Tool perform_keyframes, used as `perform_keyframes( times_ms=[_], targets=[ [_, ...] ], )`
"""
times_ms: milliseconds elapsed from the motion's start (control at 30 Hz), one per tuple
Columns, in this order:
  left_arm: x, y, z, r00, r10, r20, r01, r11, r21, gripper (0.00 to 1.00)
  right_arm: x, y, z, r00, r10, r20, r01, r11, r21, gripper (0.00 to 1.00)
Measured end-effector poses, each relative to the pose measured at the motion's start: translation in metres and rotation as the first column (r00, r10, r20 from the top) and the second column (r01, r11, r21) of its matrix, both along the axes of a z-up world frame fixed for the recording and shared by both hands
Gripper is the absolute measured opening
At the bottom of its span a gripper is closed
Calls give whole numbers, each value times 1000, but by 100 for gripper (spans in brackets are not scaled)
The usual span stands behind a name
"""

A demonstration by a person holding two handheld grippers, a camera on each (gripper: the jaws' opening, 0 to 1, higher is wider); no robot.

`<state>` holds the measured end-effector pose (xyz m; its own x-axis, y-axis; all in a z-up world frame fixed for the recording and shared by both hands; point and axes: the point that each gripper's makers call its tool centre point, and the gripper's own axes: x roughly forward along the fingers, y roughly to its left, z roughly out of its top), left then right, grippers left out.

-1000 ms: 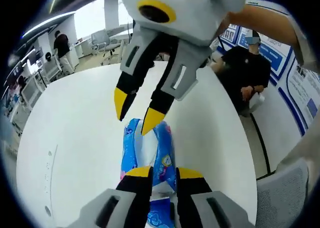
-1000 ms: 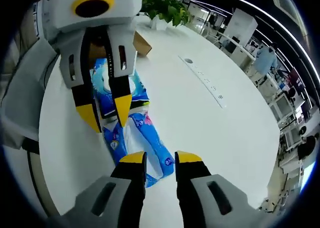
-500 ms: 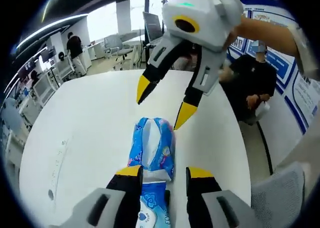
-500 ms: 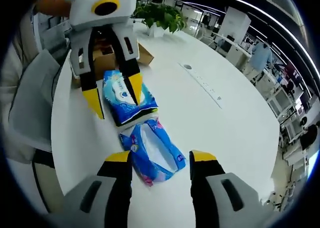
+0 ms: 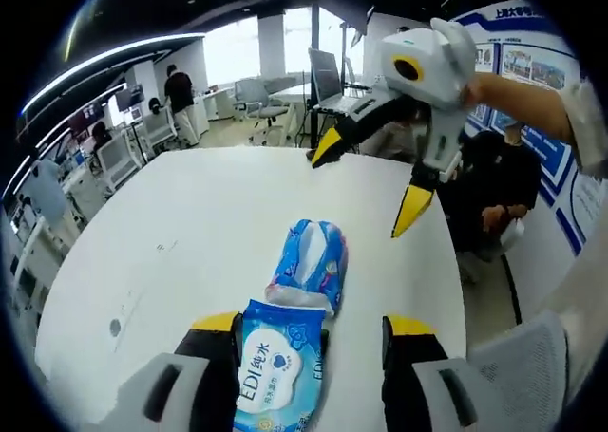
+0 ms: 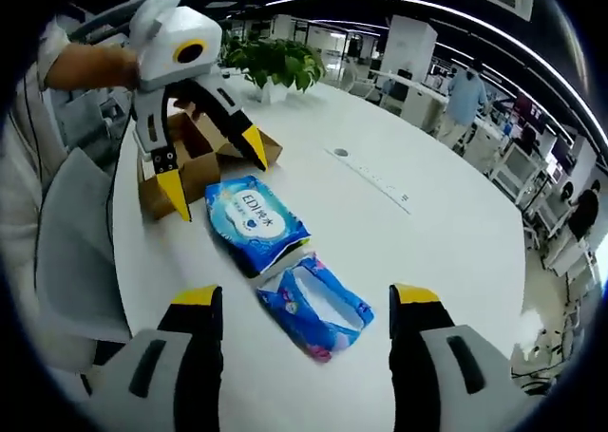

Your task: Operate the shoe box by opening the lid, removing the specified soft item, and placing it in the target area until the item is outside and the box remains undamaged.

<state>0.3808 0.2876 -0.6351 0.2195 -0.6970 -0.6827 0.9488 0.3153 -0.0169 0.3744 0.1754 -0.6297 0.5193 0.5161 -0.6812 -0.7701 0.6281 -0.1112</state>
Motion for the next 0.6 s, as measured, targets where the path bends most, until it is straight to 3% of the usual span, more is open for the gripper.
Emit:
perform_keyframes(
  times_ms=[433,600],
  targets=[
    [-13,51,42,993,109,46,-104,989,-105,77,-28,9,24,995,-97,28,94,992,78,89],
    [-21,71,47,988,142,53,-135,984,-120,82,-35,16,35,992,-106,71,98,990,97,96]
  ],
)
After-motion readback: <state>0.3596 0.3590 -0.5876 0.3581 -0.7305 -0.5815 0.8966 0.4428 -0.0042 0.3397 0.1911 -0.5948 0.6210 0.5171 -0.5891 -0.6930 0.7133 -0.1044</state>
